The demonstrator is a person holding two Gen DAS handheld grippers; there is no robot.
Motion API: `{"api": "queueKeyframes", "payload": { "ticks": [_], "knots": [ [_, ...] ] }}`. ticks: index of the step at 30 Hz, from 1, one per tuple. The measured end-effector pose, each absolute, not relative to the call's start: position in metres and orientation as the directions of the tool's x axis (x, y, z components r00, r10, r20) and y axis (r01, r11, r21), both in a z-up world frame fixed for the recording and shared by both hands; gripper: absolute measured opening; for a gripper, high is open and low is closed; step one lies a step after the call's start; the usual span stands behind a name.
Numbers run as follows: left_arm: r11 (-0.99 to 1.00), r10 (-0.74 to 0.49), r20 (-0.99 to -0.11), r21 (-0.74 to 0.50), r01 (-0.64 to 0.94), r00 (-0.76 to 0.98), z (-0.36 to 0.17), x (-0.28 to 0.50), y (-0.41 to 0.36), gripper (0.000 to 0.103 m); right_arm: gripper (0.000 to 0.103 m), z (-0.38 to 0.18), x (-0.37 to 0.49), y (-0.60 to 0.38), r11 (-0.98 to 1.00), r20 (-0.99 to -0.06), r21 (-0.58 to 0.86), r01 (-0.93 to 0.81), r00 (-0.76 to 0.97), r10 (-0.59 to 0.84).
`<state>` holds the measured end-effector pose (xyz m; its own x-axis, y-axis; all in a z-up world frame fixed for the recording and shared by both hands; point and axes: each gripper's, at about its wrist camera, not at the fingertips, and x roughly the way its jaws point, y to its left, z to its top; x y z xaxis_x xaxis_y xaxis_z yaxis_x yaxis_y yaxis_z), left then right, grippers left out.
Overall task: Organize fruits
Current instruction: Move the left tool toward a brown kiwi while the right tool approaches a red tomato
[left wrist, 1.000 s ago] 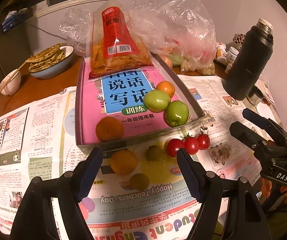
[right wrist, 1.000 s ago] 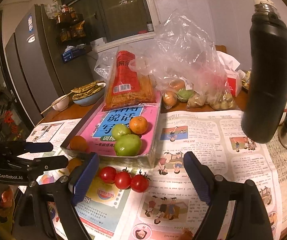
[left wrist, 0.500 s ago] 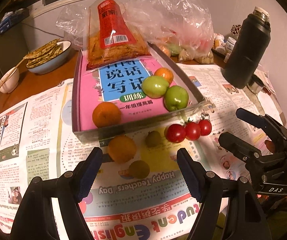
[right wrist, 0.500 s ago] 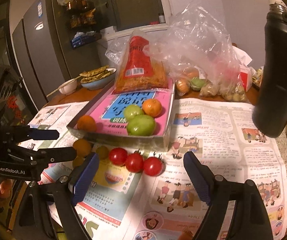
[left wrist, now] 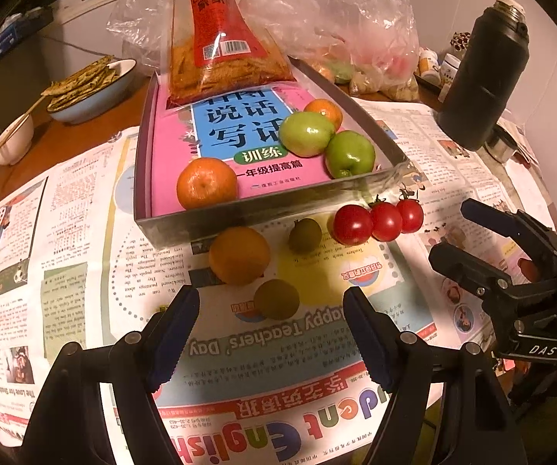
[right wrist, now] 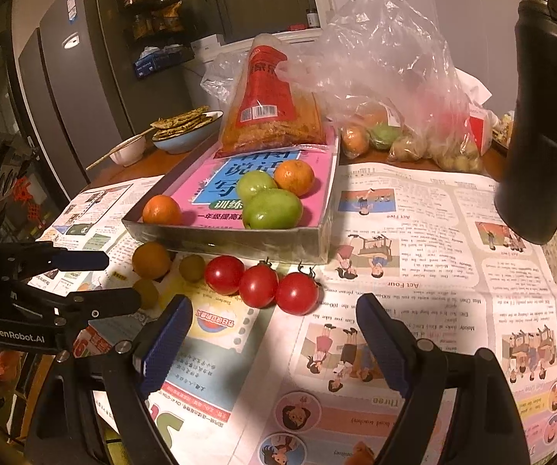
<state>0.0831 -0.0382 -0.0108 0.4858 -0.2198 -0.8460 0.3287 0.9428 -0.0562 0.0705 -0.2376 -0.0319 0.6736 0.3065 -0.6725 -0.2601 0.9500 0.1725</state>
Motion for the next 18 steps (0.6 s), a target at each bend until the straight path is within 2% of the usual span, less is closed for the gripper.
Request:
{"api": "queueKeyframes", "payload": {
  "ticks": [18],
  "knots": [
    [0.94, -0.222, -0.864, -0.066, 0.336, 0.451, -0.024, 0.082, -0.035, 0.078, 0.086, -0.048, 0.078, -0.258, 0.965, -0.714, 0.161, -0.21, 0.65, 0.26]
  ]
}}
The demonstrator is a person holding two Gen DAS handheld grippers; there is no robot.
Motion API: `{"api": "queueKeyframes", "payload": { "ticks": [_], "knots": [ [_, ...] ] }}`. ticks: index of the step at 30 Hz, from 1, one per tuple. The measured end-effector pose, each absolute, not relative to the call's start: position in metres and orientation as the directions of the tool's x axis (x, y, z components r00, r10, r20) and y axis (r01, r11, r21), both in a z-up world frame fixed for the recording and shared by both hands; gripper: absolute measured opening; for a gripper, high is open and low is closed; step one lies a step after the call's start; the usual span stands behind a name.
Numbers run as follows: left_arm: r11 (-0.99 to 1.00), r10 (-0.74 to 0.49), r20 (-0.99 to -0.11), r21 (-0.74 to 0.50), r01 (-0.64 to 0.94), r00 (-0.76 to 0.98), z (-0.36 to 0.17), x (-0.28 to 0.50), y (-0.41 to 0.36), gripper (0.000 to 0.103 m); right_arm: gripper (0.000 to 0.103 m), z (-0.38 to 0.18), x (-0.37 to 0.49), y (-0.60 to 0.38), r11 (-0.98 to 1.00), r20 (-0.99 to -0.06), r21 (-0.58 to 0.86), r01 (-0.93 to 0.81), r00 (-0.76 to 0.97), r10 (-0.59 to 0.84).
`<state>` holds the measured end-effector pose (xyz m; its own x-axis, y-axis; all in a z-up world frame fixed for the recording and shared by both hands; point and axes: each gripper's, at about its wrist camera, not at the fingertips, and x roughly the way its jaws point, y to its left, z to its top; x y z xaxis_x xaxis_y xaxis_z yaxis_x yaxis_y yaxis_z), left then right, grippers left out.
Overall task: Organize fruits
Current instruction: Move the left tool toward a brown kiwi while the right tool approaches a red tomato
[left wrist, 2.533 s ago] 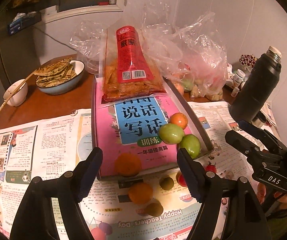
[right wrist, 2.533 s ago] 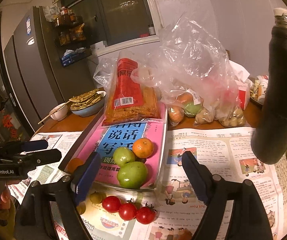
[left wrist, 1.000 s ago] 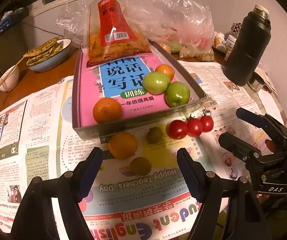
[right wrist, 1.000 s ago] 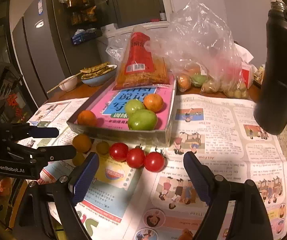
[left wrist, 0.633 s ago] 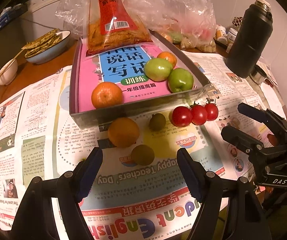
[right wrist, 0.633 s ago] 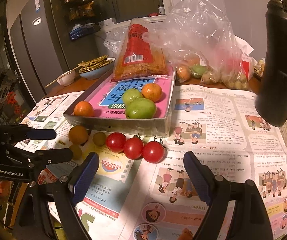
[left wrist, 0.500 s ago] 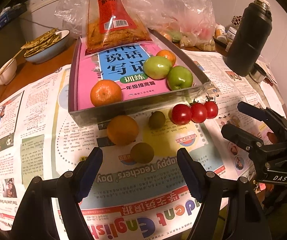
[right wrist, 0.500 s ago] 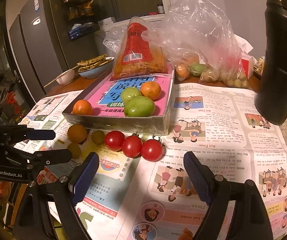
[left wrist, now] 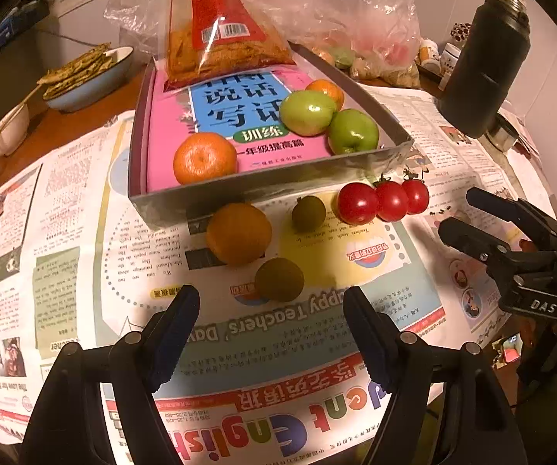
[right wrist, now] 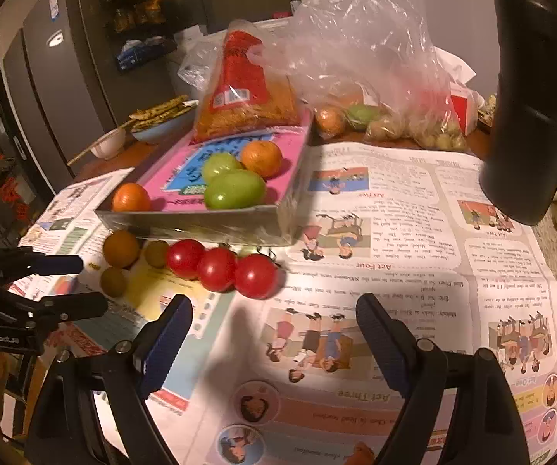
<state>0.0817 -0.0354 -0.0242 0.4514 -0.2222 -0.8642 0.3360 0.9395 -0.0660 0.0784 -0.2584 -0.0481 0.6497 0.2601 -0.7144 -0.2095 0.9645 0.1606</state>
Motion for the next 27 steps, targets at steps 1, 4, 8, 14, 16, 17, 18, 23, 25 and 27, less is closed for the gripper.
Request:
{"api": "queueKeyframes", "payload": {
  "ticks": [1, 4, 8, 14, 16, 17, 18, 23, 25, 27],
  "knots": [
    [0.94, -0.221, -0.865, -0.066, 0.335, 0.45, -0.026, 0.082, -0.035, 0.078, 0.086, -0.05, 0.08, -0.258, 0.966, -0.718, 0.157, -0.207, 0.648, 0.256],
    [0.941, -0.222, -0.868, -0.071, 0.33, 0.444, -0.029, 0.083, -0.035, 0.078, 0.086, -0.055, 0.084, -0.257, 0.969, -0.731, 0.141, -0.205, 0.638, 0.241],
    [0.934, -0.25, -0.869, -0.1, 0.344, 0.427, -0.033, 0.085, -0.039, 0.078, 0.084, -0.06, 0.092, -0.254, 0.973, -0.753, 0.112, -0.202, 0.622, 0.216],
    [0.929, -0.27, -0.867, -0.12, 0.349, 0.419, -0.036, 0.09, -0.043, 0.075, 0.078, -0.062, 0.101, -0.249, 0.973, -0.755, 0.083, -0.216, 0.624, 0.204],
    [0.927, -0.284, -0.864, -0.137, 0.348, 0.417, -0.036, 0.092, -0.043, 0.074, 0.075, -0.062, 0.103, -0.247, 0.973, -0.756, 0.083, -0.217, 0.623, 0.203],
    [0.928, -0.284, -0.864, -0.137, 0.347, 0.416, -0.037, 0.093, -0.043, 0.073, 0.073, -0.062, 0.105, -0.246, 0.973, -0.757, 0.079, -0.217, 0.622, 0.201],
    [0.928, -0.283, -0.864, -0.137, 0.347, 0.415, -0.037, 0.094, -0.043, 0.07, 0.072, -0.062, 0.107, -0.245, 0.973, -0.757, 0.076, -0.218, 0.623, 0.199],
    [0.926, -0.284, -0.863, -0.134, 0.352, 0.419, -0.037, 0.096, -0.044, 0.063, 0.061, -0.062, 0.112, -0.241, 0.97, -0.75, 0.068, -0.236, 0.629, 0.205],
    [0.927, -0.28, -0.863, -0.129, 0.351, 0.42, -0.038, 0.097, -0.045, 0.06, 0.055, -0.062, 0.113, -0.239, 0.967, -0.748, 0.066, -0.247, 0.629, 0.212],
    [0.928, -0.274, -0.863, -0.121, 0.353, 0.424, -0.038, 0.097, -0.046, 0.06, 0.048, -0.062, 0.115, -0.235, 0.965, -0.744, 0.063, -0.255, 0.632, 0.215]
  ]
}}
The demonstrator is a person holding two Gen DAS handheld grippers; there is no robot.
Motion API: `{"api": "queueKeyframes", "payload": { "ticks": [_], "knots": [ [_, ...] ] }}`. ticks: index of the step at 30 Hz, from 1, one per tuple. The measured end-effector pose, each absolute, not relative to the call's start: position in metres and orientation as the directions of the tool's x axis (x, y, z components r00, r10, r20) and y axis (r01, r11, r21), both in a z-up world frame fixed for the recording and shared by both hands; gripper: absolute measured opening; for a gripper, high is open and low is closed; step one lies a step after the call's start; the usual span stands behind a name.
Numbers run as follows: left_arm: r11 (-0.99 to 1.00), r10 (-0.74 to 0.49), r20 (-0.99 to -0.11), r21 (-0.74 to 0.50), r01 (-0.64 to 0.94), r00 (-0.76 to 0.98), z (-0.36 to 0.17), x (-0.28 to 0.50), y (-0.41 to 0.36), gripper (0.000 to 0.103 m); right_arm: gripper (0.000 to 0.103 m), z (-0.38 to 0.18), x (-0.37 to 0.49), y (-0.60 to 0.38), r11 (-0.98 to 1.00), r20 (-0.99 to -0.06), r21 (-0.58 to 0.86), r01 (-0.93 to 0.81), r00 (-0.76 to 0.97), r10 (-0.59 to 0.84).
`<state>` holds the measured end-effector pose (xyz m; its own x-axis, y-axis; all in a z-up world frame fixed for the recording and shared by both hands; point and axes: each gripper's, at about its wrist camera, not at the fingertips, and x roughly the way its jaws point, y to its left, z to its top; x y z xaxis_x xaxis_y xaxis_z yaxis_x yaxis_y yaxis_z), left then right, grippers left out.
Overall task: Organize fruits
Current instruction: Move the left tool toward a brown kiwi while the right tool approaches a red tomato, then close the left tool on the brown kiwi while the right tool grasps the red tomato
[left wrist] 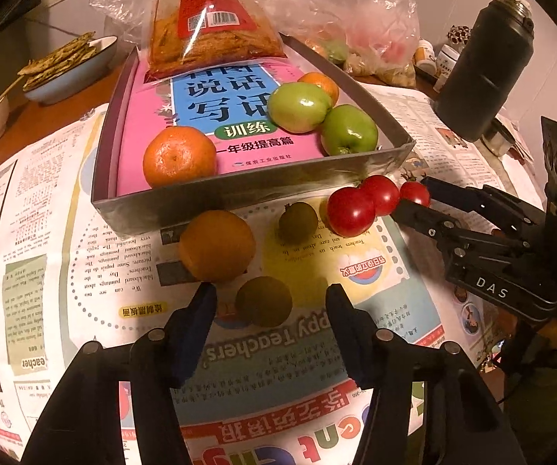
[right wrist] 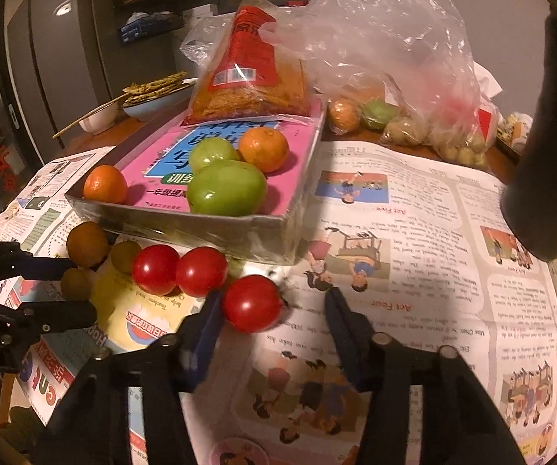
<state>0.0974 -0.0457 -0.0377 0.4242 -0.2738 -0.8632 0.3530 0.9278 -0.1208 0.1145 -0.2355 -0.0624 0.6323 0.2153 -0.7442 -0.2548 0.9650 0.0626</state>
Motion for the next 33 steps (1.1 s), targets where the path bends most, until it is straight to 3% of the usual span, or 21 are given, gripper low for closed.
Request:
{"api": "queueKeyframes", "payload": {
  "ticks": [4, 20, 23, 33],
  "knots": [
    [0.925, -0.253, -0.866, -0.086, 0.37, 0.431, -0.039, 0.096, -0.051, 0.06, 0.033, -0.063, 0.114, -0.233, 0.963, -0.735, 0.081, -0.258, 0.637, 0.233],
    [0.928, -0.21, -0.864, -0.028, 0.373, 0.458, -0.039, 0.095, -0.051, 0.044, 0.033, -0.053, 0.097, -0.242, 0.963, -0.705, 0.166, -0.211, 0.658, 0.266],
    [0.924, -0.211, -0.863, -0.023, 0.381, 0.46, -0.038, 0.094, -0.053, 0.031, 0.033, -0.049, 0.094, -0.239, 0.963, -0.697, 0.165, -0.212, 0.666, 0.266],
    [0.916, -0.269, -0.866, -0.094, 0.389, 0.423, -0.036, 0.092, -0.056, 0.029, 0.033, -0.045, 0.089, -0.245, 0.963, -0.685, 0.185, -0.196, 0.677, 0.269]
  ]
}}
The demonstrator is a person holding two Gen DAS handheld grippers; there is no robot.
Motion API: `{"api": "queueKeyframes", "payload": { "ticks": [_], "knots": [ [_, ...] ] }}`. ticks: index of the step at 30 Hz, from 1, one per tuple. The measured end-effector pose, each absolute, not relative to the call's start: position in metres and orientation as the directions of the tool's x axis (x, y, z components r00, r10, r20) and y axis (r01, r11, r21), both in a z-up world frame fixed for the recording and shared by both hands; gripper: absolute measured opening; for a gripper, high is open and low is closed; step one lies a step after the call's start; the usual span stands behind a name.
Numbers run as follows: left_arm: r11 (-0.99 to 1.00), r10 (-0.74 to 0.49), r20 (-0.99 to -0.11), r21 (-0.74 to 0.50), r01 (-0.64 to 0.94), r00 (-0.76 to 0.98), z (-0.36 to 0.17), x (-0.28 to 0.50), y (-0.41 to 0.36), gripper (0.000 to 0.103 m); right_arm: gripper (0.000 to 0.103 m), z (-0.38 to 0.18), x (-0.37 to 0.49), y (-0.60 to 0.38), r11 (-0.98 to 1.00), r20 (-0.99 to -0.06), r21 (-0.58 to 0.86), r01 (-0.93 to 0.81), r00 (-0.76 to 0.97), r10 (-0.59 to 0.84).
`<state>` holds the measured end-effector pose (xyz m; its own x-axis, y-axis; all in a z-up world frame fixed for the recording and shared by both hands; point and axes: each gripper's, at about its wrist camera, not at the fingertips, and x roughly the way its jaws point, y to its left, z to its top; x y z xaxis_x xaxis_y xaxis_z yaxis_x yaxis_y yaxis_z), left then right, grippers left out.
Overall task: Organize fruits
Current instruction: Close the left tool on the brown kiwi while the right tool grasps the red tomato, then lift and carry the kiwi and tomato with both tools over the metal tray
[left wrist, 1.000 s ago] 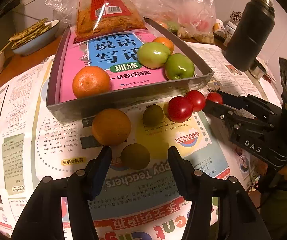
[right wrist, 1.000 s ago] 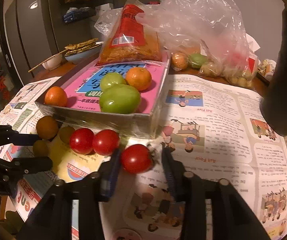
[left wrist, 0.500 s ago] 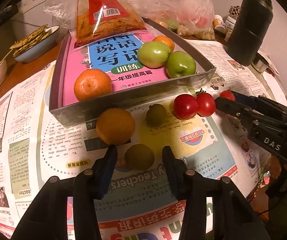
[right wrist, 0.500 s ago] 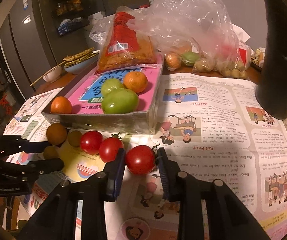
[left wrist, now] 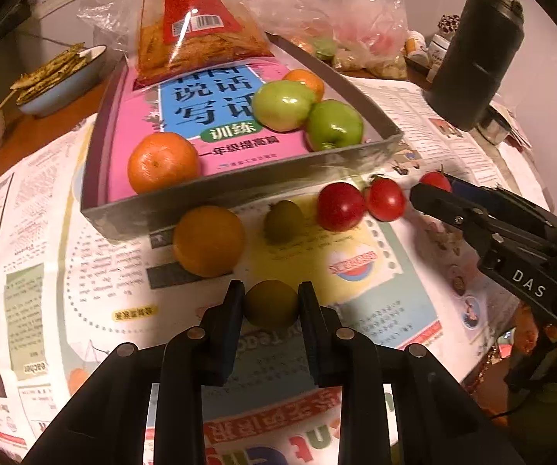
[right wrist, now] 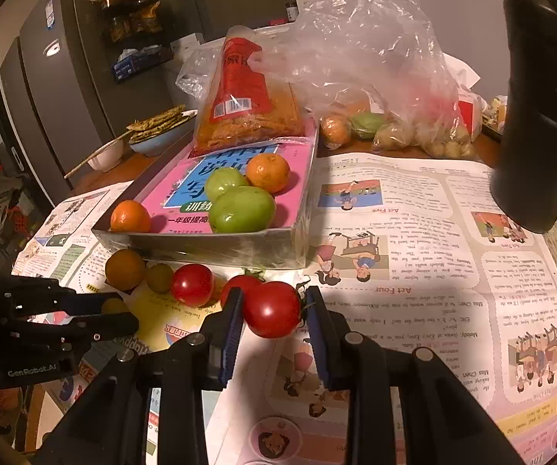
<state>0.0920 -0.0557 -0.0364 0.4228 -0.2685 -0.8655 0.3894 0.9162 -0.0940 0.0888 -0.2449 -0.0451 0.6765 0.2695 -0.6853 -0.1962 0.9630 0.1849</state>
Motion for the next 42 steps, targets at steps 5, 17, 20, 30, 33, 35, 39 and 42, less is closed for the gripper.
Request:
{"api": "queueKeyframes", "payload": {
  "ticks": [5, 17, 20, 30, 33, 35, 39, 42],
  "knots": [
    [0.914, -0.267, -0.866, -0.088, 0.395, 0.424, -0.035, 0.089, -0.06, 0.029, 0.033, -0.045, 0.088, -0.246, 0.961, -0.682, 0.195, -0.198, 0.677, 0.278],
    [0.904, -0.286, -0.85, -0.086, 0.418, 0.443, -0.01, 0.086, -0.073, 0.029, 0.033, -0.028, 0.08, -0.25, 0.957, -0.643, 0.207, -0.201, 0.709, 0.288],
    [0.9, -0.297, -0.845, -0.091, 0.427, 0.445, -0.004, 0.085, -0.077, 0.029, 0.033, -0.025, 0.078, -0.249, 0.955, -0.638, 0.206, -0.213, 0.711, 0.296],
    [0.899, -0.299, -0.828, -0.079, 0.43, 0.474, 0.014, 0.082, -0.077, 0.029, 0.033, -0.017, 0.074, -0.243, 0.948, -0.622, 0.21, -0.241, 0.715, 0.319],
    [0.903, -0.298, -0.823, -0.079, 0.423, 0.483, 0.018, 0.083, -0.075, 0.029, 0.033, -0.015, 0.073, -0.244, 0.947, -0.617, 0.21, -0.241, 0.719, 0.32],
    [0.906, -0.3, -0.819, -0.084, 0.415, 0.489, 0.02, 0.084, -0.072, 0.029, 0.033, -0.014, 0.073, -0.244, 0.947, -0.615, 0.21, -0.241, 0.721, 0.32],
    [0.915, -0.289, -0.815, -0.081, 0.396, 0.502, 0.023, 0.089, -0.065, 0.029, 0.033, -0.013, 0.073, -0.249, 0.947, -0.609, 0.217, -0.236, 0.726, 0.32],
    [0.919, -0.288, -0.81, -0.083, 0.386, 0.511, 0.025, 0.091, -0.061, 0.029, 0.033, -0.012, 0.075, -0.25, 0.944, -0.605, 0.23, -0.238, 0.725, 0.33]
  ]
}}
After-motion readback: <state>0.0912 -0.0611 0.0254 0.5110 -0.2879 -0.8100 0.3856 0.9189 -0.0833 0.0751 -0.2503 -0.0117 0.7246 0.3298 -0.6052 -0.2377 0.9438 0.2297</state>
